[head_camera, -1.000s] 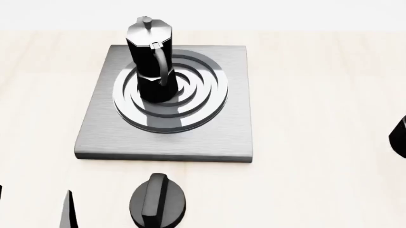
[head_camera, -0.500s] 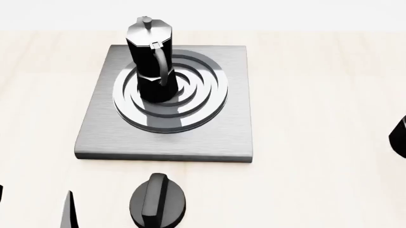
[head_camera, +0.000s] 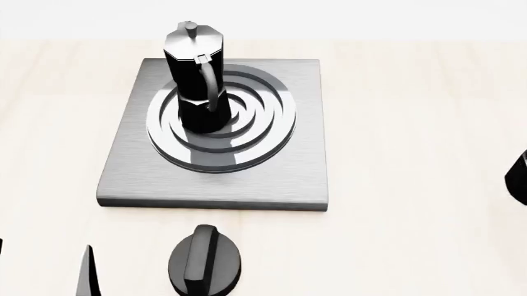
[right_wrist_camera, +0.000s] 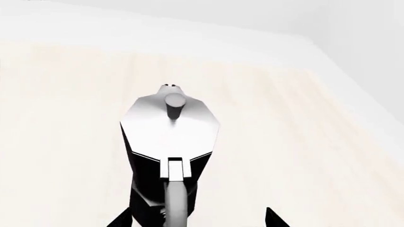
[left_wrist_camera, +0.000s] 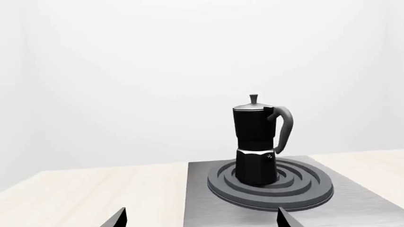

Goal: Put both moka pots on the stove.

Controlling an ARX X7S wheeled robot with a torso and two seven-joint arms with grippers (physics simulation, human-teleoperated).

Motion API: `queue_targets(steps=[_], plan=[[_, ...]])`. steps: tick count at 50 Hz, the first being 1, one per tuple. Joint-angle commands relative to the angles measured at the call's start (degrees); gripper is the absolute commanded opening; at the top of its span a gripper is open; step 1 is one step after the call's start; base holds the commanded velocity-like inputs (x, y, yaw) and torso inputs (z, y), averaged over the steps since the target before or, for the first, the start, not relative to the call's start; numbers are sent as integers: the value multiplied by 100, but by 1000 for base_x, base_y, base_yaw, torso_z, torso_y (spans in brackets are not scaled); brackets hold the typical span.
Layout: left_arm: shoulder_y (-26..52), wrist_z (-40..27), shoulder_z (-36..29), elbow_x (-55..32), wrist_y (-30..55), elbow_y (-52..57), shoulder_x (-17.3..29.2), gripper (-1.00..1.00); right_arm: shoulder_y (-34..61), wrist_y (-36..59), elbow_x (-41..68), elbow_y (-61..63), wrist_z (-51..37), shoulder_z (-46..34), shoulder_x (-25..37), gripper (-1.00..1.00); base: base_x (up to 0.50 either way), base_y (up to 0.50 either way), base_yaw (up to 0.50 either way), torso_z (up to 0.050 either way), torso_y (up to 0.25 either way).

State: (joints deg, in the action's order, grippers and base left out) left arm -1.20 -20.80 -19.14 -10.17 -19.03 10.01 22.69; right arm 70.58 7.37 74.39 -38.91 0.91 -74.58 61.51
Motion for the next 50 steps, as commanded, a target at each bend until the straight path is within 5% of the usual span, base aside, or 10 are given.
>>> queue_targets(steps=[1,38,39,50], plan=[[17,-4,-17,-4,5,-15,5,100,-79,-82,21,-321,32,34,-213,100,0,0,0,0,0],[124,2,-63,-46,5,-138,4,100,-419,-416,96,-2179,586,181,-1395,100,0,0,0,0,0],[127,-1,-67,-37,9,-142,3,100,-433,-412,113,-2136,558,194,-1370,-100,0,0,0,0,0],[125,-16,-72,-43,10,-127,14,100,-427,-425,107,-1965,500,217,-1319,-100,0,0,0,0,0]])
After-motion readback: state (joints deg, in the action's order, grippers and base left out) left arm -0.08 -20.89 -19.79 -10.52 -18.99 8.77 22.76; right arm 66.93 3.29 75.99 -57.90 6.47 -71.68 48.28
